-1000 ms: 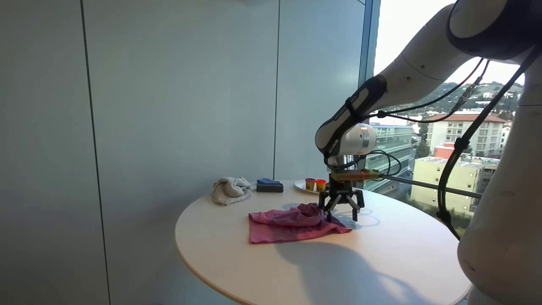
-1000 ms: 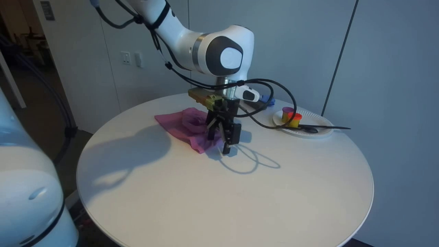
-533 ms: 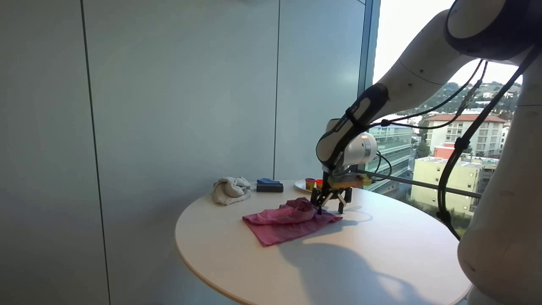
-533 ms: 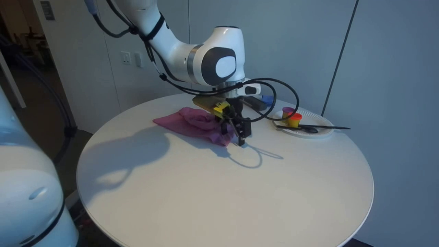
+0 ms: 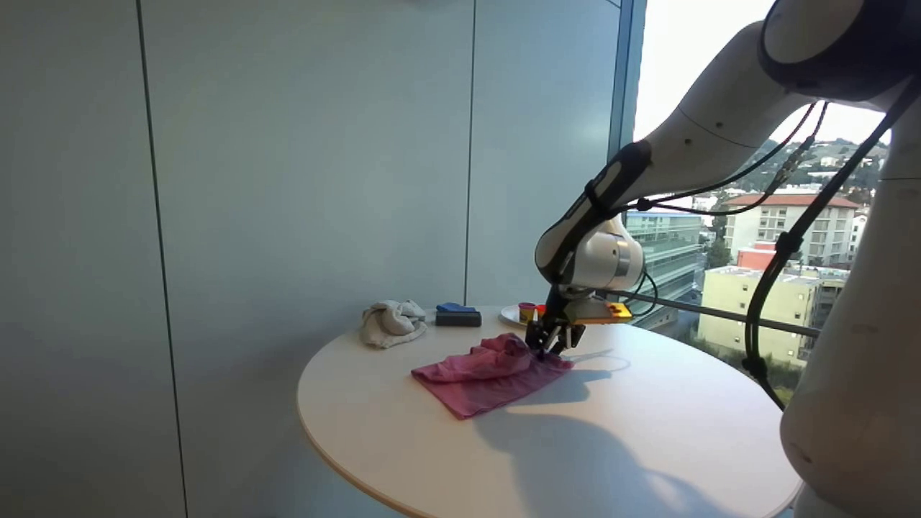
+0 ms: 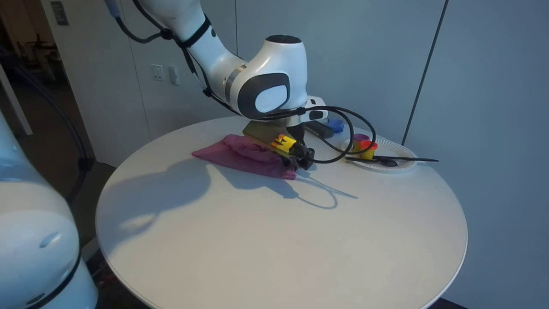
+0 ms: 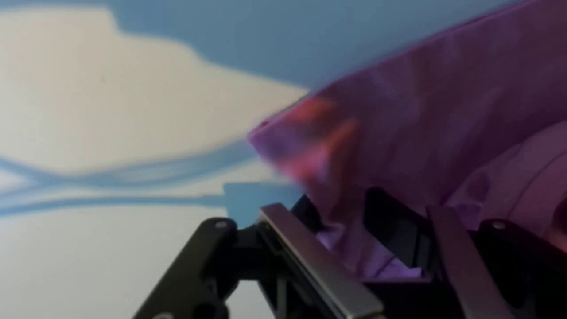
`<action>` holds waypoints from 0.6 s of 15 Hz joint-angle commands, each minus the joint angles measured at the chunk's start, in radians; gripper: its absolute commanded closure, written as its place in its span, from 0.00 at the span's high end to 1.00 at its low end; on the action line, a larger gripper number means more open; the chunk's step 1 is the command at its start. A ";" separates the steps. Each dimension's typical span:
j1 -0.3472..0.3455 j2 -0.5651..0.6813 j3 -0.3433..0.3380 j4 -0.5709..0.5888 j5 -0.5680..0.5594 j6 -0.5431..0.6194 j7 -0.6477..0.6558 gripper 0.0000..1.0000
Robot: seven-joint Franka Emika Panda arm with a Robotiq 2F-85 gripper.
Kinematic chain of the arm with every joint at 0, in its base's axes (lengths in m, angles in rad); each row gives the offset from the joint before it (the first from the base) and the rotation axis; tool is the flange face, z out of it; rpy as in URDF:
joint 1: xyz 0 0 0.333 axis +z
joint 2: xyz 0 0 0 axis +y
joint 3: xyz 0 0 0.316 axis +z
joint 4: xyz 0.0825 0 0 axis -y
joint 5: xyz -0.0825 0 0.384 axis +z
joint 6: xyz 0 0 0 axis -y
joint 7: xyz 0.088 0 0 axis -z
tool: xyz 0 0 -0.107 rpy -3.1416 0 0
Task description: Twice fold the shirt
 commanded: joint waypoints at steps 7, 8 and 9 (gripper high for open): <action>-0.073 -0.051 0.052 -0.032 -0.192 0.101 0.059 0.04; -0.109 -0.084 0.072 -0.032 -0.277 0.103 0.092 0.03; -0.146 -0.122 0.099 -0.029 -0.364 0.091 0.124 0.04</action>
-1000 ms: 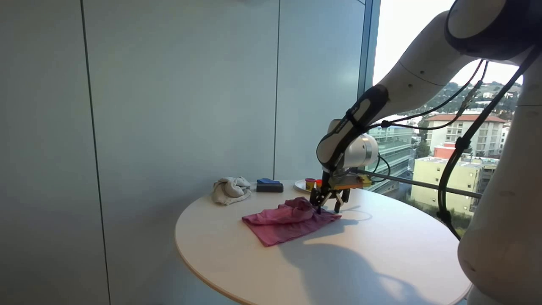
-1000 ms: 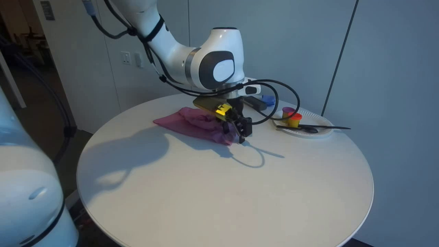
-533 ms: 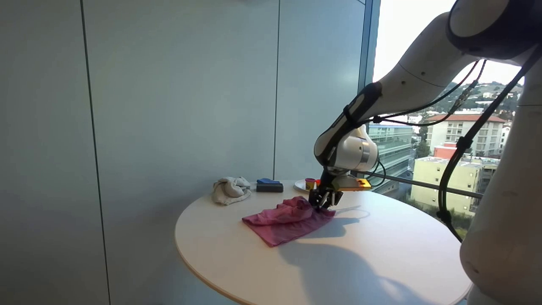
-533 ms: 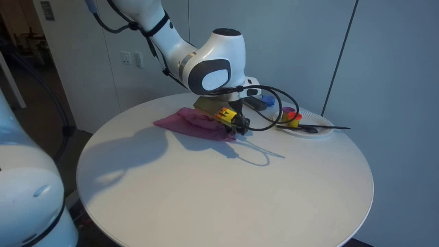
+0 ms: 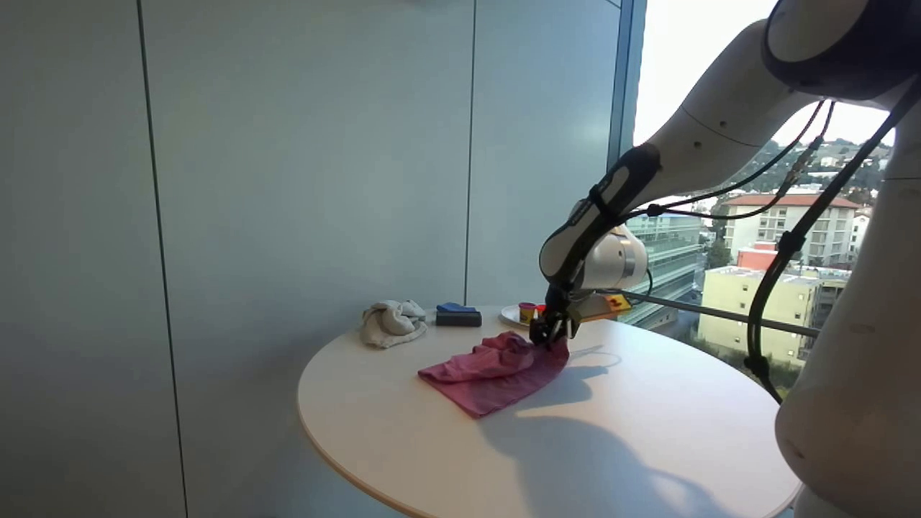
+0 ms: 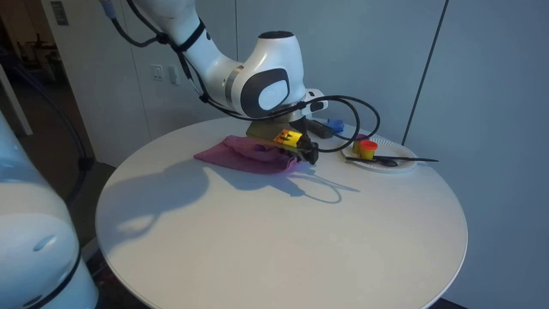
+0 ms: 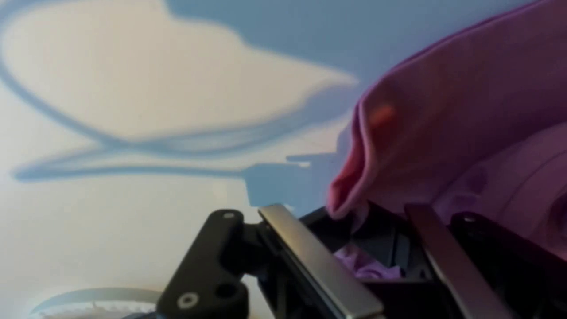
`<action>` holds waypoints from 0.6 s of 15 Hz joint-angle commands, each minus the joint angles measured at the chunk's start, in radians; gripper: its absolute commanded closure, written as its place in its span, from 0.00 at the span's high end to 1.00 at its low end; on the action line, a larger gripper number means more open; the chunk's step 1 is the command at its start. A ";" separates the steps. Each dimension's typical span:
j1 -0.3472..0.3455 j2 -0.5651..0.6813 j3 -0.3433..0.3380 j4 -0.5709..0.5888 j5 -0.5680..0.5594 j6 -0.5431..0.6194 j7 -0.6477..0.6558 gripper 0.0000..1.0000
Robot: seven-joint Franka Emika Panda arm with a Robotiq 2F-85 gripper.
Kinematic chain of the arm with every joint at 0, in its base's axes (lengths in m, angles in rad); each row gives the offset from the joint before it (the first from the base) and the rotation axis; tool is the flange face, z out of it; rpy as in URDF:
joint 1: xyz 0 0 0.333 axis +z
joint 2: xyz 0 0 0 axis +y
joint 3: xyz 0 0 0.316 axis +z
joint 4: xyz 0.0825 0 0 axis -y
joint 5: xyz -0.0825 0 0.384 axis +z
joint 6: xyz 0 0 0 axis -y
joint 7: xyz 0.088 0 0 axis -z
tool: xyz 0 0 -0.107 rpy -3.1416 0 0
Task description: Twice fold the shirt
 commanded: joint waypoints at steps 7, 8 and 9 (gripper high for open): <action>0.150 -0.247 0.022 0.011 -0.149 -0.065 -0.146 0.04; 0.200 -0.241 0.009 0.020 -0.104 -0.072 -0.197 0.03; 0.253 -0.235 -0.010 0.028 -0.048 -0.080 -0.256 0.04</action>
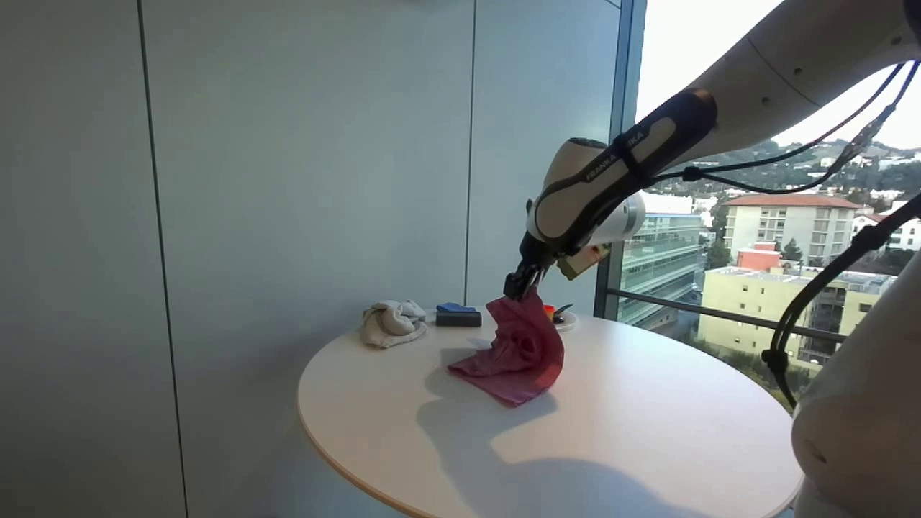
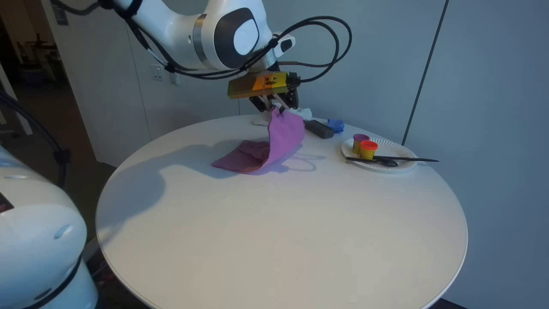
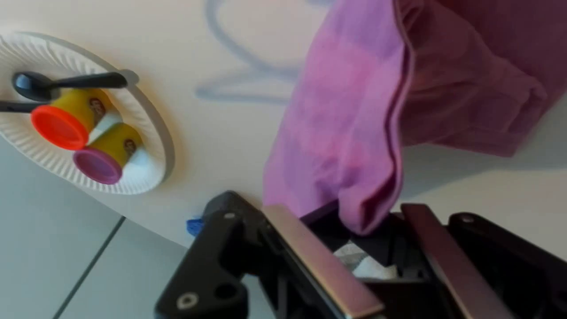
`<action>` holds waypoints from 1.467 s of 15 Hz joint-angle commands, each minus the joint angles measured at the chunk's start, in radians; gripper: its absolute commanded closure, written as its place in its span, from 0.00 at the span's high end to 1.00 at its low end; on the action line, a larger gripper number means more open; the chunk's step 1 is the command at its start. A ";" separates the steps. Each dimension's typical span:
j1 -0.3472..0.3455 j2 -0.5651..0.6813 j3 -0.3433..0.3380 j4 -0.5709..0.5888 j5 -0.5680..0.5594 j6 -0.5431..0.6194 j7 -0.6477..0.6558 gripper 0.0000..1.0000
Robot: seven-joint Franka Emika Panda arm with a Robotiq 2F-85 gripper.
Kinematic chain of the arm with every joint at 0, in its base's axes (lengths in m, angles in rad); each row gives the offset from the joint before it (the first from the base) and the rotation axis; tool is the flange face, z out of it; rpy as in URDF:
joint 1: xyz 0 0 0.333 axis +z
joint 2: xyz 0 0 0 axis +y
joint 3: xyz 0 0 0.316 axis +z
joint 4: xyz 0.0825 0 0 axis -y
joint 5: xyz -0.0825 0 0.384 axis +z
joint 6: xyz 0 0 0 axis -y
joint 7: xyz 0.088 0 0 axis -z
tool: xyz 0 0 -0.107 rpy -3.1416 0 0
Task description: Twice fold the shirt
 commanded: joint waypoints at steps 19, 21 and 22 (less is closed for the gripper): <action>0.128 0.296 -0.082 0.263 0.527 -0.694 -0.738 0.42; 0.105 0.269 -0.046 0.252 0.412 -0.631 -0.658 0.57; 0.096 0.254 -0.034 0.247 0.350 -0.605 -0.612 0.65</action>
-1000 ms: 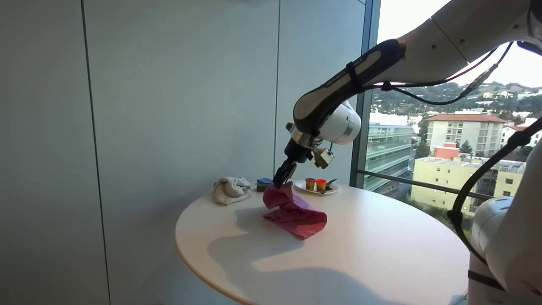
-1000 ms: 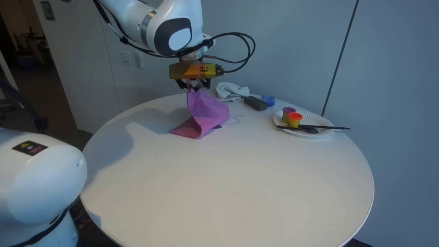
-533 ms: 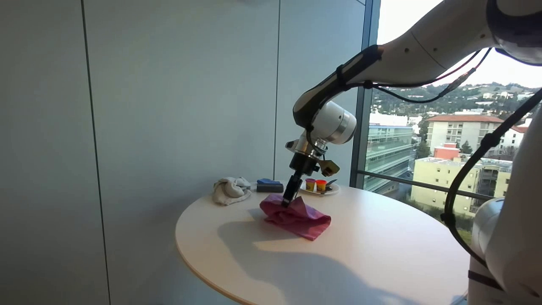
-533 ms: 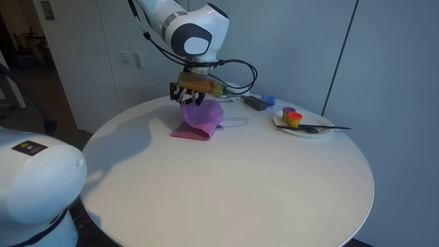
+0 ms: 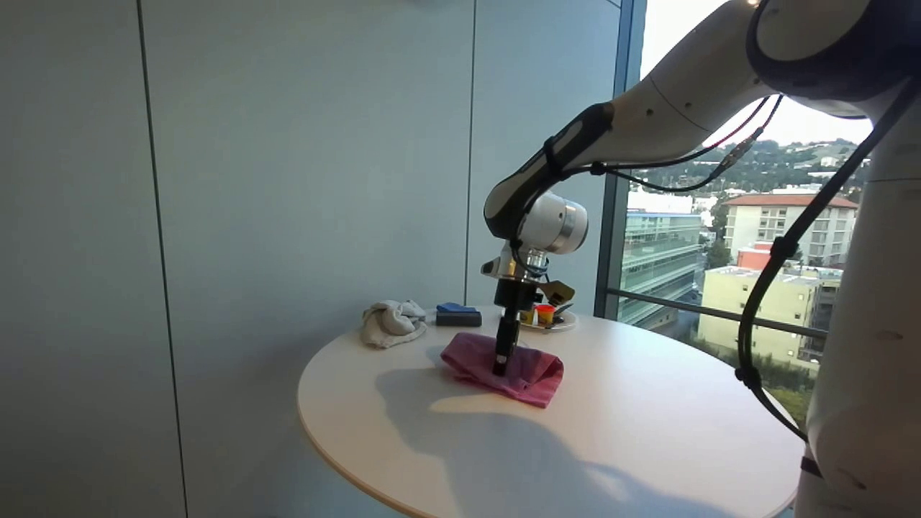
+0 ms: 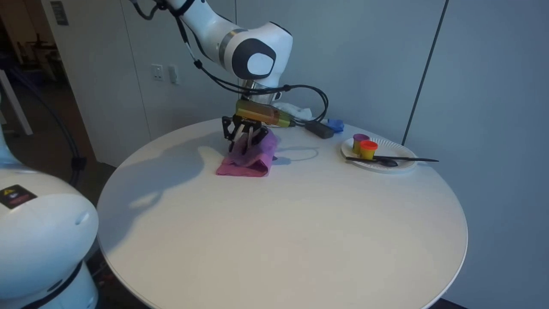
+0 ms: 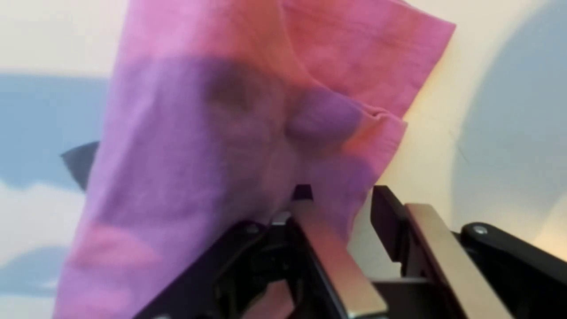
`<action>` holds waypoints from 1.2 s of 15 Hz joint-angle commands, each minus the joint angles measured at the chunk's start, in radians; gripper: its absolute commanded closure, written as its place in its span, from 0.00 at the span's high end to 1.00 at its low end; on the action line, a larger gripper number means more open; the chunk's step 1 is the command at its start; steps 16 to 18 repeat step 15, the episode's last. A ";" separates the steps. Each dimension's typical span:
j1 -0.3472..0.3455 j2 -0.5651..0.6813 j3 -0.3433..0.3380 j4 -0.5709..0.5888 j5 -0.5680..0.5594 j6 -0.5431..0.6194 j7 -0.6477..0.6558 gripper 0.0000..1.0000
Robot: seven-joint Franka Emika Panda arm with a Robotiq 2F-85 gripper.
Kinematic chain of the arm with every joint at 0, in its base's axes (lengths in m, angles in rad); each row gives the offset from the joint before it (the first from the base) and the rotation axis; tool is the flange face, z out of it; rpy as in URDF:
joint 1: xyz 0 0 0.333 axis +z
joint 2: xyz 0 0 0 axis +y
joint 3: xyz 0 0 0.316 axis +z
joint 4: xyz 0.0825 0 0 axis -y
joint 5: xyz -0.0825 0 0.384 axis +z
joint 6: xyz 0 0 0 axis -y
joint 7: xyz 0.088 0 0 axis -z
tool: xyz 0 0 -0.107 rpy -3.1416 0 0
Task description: Twice fold the shirt
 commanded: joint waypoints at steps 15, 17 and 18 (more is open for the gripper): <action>-0.092 -0.373 0.063 -0.063 -0.454 0.089 0.528 1.00; -0.092 -0.373 0.063 -0.063 -0.454 0.089 0.528 1.00; -0.092 -0.373 0.063 -0.063 -0.454 0.089 0.528 1.00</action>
